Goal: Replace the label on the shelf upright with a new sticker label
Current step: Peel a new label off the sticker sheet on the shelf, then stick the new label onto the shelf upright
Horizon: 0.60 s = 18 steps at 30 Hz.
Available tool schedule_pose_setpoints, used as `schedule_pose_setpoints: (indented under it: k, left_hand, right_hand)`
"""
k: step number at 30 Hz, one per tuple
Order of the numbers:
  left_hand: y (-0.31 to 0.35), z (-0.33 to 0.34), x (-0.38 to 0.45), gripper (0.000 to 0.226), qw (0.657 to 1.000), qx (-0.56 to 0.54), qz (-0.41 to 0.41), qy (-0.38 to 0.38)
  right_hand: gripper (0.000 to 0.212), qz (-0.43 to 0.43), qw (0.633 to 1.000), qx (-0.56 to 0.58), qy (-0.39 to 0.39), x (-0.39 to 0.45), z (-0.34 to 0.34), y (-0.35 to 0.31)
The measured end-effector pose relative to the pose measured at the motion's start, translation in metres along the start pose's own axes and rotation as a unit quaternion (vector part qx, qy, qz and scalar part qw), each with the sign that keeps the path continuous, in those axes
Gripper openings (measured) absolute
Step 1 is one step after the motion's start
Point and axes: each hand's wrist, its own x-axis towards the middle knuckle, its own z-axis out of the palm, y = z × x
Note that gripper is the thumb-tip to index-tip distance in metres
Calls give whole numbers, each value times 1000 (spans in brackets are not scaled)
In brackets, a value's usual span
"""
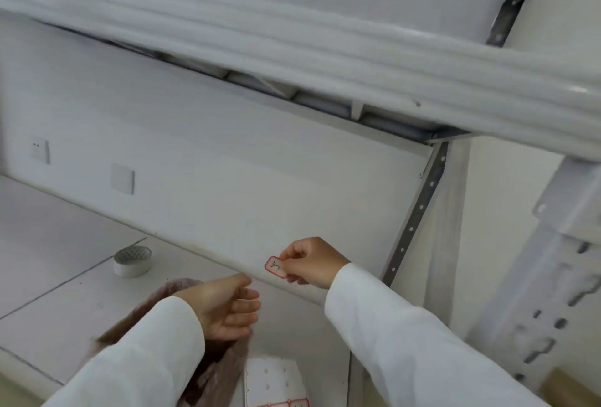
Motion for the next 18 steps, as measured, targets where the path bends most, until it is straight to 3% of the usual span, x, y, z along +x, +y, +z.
schedule_pose_setpoints:
  k: [6, 10, 15, 18]
  left_hand:
    - [45, 16, -60, 23, 988, 145, 60, 3]
    - [100, 45, -128, 24, 937, 321, 132, 32]
    - [143, 72, -209, 27, 891, 405, 194, 70]
    - [150, 92, -254, 26, 869, 457, 183, 54]
  right_hand:
    - [16, -6, 997, -81, -4, -43, -53, -61]
    - [22, -14, 996, -93, 11, -82, -81, -99]
    - [29, 0, 989, -144, -14, -147, -120, -140]
    - [28, 23, 986, -155, -47, -194, -138, -153]
